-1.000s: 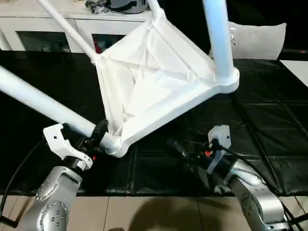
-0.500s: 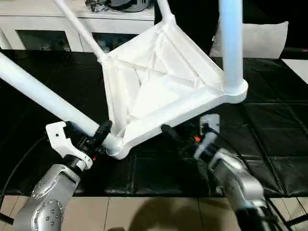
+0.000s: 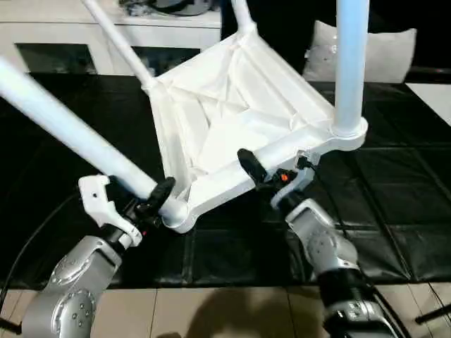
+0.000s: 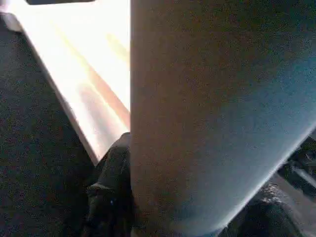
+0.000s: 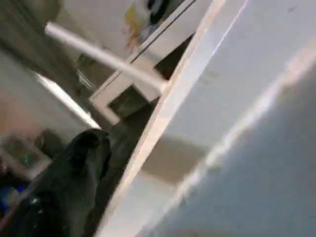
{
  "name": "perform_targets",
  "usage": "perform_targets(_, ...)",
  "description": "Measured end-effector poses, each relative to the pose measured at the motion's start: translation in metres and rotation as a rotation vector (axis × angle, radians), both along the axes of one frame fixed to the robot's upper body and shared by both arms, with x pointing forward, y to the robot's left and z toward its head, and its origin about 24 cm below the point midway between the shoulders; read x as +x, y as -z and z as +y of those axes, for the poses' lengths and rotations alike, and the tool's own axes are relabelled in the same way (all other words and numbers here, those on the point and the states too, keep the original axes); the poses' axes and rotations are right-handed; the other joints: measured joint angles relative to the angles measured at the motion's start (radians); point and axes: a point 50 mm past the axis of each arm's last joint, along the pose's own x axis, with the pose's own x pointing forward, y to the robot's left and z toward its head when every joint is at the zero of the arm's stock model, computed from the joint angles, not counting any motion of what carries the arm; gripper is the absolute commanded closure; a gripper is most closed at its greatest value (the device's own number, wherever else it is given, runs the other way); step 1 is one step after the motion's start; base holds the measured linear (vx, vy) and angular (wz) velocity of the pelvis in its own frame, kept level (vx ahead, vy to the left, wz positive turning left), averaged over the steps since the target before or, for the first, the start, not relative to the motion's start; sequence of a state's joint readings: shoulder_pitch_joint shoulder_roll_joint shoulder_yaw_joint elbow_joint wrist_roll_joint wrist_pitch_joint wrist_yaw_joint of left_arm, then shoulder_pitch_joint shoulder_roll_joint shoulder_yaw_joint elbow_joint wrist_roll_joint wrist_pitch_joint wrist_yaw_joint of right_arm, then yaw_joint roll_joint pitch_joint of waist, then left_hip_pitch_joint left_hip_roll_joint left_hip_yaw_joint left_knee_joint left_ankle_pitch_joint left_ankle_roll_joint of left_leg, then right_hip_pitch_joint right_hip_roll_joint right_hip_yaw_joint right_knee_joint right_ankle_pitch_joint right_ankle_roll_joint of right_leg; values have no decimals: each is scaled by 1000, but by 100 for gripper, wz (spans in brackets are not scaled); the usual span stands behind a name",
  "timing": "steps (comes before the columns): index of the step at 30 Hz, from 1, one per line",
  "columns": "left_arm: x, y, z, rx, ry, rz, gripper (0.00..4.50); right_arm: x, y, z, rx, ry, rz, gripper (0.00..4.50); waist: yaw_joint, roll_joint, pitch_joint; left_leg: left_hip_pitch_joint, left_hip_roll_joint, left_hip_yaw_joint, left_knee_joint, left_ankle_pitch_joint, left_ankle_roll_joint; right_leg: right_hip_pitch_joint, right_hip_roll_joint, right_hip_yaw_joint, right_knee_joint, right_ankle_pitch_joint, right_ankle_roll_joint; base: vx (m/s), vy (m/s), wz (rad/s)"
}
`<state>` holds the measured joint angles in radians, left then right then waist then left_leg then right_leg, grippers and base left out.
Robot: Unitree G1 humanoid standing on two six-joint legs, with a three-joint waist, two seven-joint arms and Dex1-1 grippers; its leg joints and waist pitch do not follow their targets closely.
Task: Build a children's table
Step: Flip table
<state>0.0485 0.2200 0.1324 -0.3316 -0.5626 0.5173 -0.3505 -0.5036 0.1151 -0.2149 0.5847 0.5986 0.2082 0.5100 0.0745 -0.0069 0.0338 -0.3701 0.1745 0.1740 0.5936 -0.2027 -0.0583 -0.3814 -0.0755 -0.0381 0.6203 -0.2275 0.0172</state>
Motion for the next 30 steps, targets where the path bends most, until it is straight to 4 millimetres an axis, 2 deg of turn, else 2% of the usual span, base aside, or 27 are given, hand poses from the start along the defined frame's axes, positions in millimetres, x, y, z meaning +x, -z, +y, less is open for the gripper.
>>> perform_targets(5,-3,-2,-4,58,60,-34,253,5,2,-2,90,24,61,82,-15,-7,4,-1,1,0,0,0,0,-3,0,-1,4,-3,-4,0,0,0)
perform_targets(11,-5,-1,-6,86,95,-59,253,5,4,-7,116,31,82,129,-15,-7,4,-2,1,0,0,4,6,-3,0,-1,5,-3,-6,0,0,0)
perform_targets(13,-6,0,-7,88,100,-65,253,5,4,-8,121,34,79,129,-14,-7,4,-2,1,0,0,4,6,-3,0,-1,5,-3,-6,0,0,0)
perform_targets(14,-6,0,-7,89,101,-65,253,5,5,-8,122,35,80,150,-14,-7,4,-2,1,0,0,4,6,-3,0,-1,6,-3,-6,0,0,0)
perform_targets(17,-6,0,-7,94,101,-65,253,5,7,-8,122,41,86,175,-14,-7,4,-1,1,0,0,4,5,-3,0,-1,7,-3,-6,0,0,0)
perform_targets(25,-6,0,-8,122,100,-72,253,5,8,-9,142,52,93,221,-13,-7,5,-1,1,0,0,5,7,-3,0,-1,7,-3,-6,0,0,0)
perform_targets(26,-6,0,-8,126,100,-72,198,5,8,-9,145,54,93,225,-12,-7,5,-1,1,0,0,5,7,-3,0,-1,7,-3,-6,0,0,0)
perform_targets(28,-5,0,-9,124,99,-73,185,5,8,-9,146,55,93,226,-12,-7,5,-1,1,0,0,5,7,-3,0,-1,7,-3,-6,0,0,0)
perform_targets(29,-6,6,-10,125,108,-41,185,6,7,-8,151,53,92,227,-14,-7,5,-1,1,0,0,5,7,-4,0,-1,7,-3,-6,0,0,0)
perform_targets(30,-9,15,-11,130,111,4,165,6,7,-7,154,53,90,227,-16,-8,6,-2,1,0,0,5,7,-5,0,-1,7,-3,-6,0,0,0)
